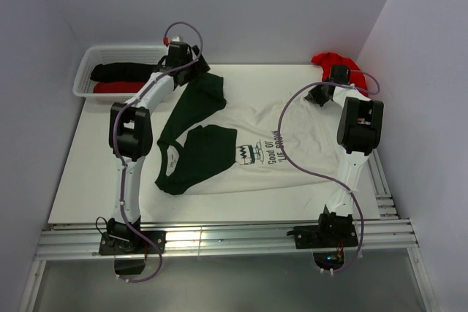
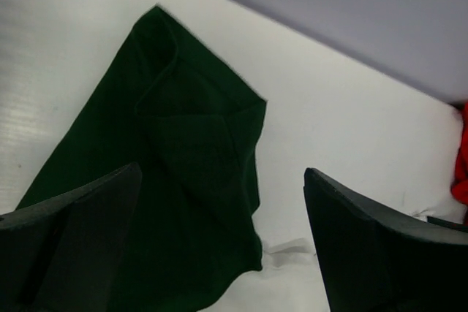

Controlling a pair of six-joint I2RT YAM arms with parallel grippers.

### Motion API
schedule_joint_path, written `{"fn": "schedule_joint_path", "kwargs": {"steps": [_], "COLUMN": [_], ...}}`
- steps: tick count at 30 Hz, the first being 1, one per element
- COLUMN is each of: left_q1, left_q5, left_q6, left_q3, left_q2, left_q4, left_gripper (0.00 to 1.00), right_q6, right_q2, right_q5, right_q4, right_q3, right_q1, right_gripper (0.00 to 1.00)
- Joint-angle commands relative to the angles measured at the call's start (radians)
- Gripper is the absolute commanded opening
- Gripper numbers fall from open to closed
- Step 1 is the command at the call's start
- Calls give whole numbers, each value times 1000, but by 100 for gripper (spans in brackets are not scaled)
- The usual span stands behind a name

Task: Roll the t-shirts
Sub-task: Fold the tshirt

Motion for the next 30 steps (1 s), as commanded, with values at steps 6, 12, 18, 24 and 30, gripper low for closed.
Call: {"fn": "schedule_joint_path", "kwargs": {"steps": [6,12,18,24,30], "left_q1": [-46,-52,-52,-52,-48], "left_q5": [15,41,52,92,168], "left_q6": [-94,-114,-138,-186,-276], "left_q3": [35,72,140,149,166], "left_q2": [16,76,148,178,254], "left_q4": [-107,-107,-139,-75,95], "left_gripper": [95,94,93,87,46], "right_q6": [-13,-12,-12,-10,-10], "right_q2": [-3,-2,-2,-2,-2], "right_q5": [-5,-5,-5,-5,-4], "right_q4": [-17,-17,-19,-20,-19], "right_q3": [15,16,16,18,18], "right_q1": [-5,-5,-5,-5,-5], "right_gripper": [0,0,0,0,0]}}
